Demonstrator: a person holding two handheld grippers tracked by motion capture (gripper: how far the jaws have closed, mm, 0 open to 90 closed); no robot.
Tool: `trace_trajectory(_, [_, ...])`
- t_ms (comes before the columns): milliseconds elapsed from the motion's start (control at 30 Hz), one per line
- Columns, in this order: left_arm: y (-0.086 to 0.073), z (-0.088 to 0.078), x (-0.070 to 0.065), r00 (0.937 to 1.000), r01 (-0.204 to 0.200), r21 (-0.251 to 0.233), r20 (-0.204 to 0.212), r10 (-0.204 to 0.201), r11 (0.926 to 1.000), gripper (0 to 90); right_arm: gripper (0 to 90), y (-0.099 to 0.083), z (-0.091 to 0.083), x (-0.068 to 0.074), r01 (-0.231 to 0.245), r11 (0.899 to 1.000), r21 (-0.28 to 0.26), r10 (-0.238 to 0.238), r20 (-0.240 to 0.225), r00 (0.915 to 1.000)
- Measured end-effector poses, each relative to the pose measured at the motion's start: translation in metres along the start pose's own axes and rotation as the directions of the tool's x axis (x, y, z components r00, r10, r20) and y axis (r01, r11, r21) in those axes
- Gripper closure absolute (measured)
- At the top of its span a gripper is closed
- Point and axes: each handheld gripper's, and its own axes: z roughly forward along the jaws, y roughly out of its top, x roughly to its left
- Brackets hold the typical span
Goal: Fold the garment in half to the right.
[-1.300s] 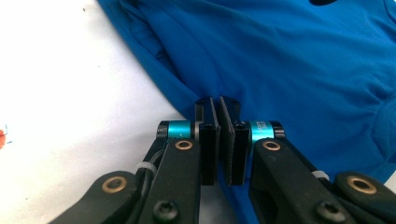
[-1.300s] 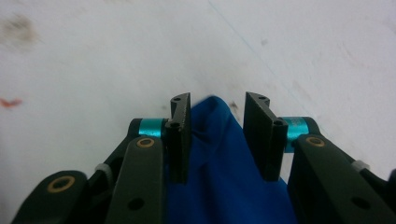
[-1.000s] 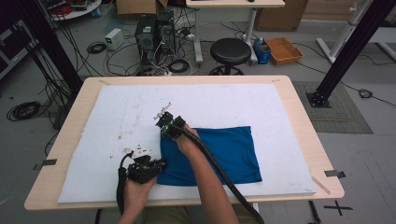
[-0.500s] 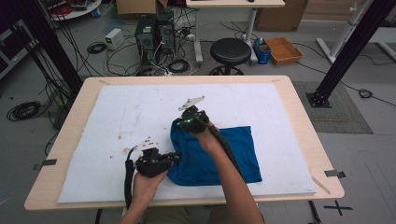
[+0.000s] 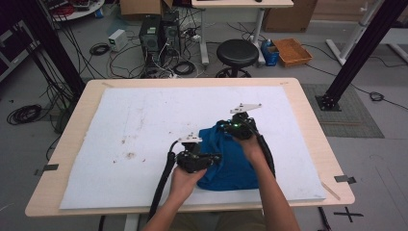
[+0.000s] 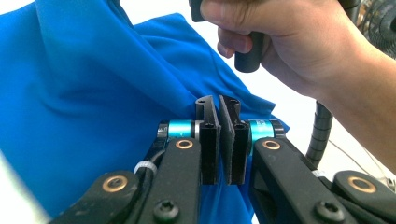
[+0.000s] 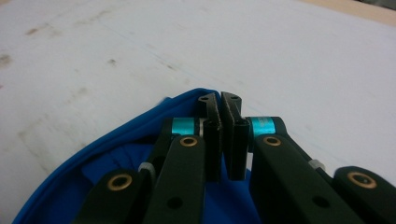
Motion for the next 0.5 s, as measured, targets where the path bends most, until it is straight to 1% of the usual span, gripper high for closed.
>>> trace_trajectory(67, [0.003,0.010,-0.004,1.0000,-0.002,0.015,0.009,0.002,0.9999,86.6,87.7,-0.007,-0.006,-0.007,-0.013,1.000,0.003,0.013,0.013,0.9998])
trace_trajectory(200, [0.007,0.031,-0.011,0.9998,-0.013,0.058,0.013,0.012,0.9982,86.5,87.7,-0.020,-0.015,-0.019,-0.032,0.999,-0.002,0.032,0.036,0.9988])
trace_trajectory(233, [0.008,0.036,-0.014,0.9998,-0.015,0.063,0.014,0.014,0.9979,86.6,87.7,-0.022,-0.017,-0.022,-0.041,0.999,0.010,0.040,0.042,0.9983])
trace_trajectory(300, [0.010,0.045,-0.018,0.9996,-0.023,0.083,0.019,0.021,0.9963,86.5,87.7,-0.024,-0.021,-0.026,-0.040,0.999,0.019,0.038,0.057,0.9977])
trace_trajectory(400, [0.013,0.058,-0.023,0.9995,-0.027,0.107,0.017,0.025,0.9939,86.5,87.7,-0.025,-0.028,-0.030,-0.043,0.999,0.004,0.042,0.076,0.9962])
trace_trajectory(500, [0.017,0.069,-0.026,0.9995,-0.031,0.124,0.009,0.030,0.9918,86.4,87.7,-0.028,-0.032,-0.035,-0.039,0.999,0.014,0.037,0.112,0.9930])
